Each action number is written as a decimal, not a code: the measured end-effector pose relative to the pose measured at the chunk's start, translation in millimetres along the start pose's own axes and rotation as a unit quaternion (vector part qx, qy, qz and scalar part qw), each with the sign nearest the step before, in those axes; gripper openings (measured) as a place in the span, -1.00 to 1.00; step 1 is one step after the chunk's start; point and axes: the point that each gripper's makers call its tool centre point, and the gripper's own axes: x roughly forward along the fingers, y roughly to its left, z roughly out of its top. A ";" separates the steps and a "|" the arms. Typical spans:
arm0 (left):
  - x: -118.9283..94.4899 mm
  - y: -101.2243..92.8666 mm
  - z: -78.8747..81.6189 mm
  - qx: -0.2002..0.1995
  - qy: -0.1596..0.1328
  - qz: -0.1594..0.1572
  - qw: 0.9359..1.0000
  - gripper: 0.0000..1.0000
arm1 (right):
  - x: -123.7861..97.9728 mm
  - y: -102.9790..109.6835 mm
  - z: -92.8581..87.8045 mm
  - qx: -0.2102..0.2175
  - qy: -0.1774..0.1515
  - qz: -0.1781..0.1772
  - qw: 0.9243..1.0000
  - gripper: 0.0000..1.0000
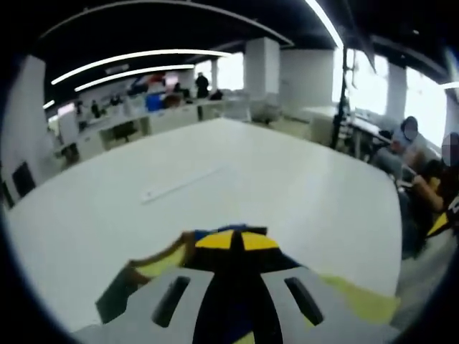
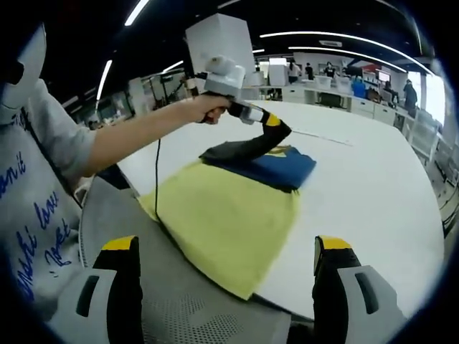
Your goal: Fold the garment on the visible template until the final outline fits inside the template.
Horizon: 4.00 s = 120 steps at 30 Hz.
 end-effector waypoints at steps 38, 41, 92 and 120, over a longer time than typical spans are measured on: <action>39.3 -38.6 -61.4 0.060 0.081 0.036 0.994 -1.00 | -2.1 -6.1 -11.2 0.011 0.004 0.008 1.000 1.00; 34.0 -41.5 -66.0 0.055 0.088 0.030 0.994 -1.00 | -0.9 -5.3 -10.8 0.010 0.003 0.010 1.000 1.00; -0.2 -79.8 -131.3 0.087 0.195 -0.034 0.976 -0.84 | 6.8 -6.7 -10.5 -0.008 -0.010 0.056 0.998 1.00; 24.0 -68.8 -102.1 0.202 0.232 -0.091 0.947 -0.85 | 0.5 -17.4 -14.9 0.004 -0.017 0.041 0.999 1.00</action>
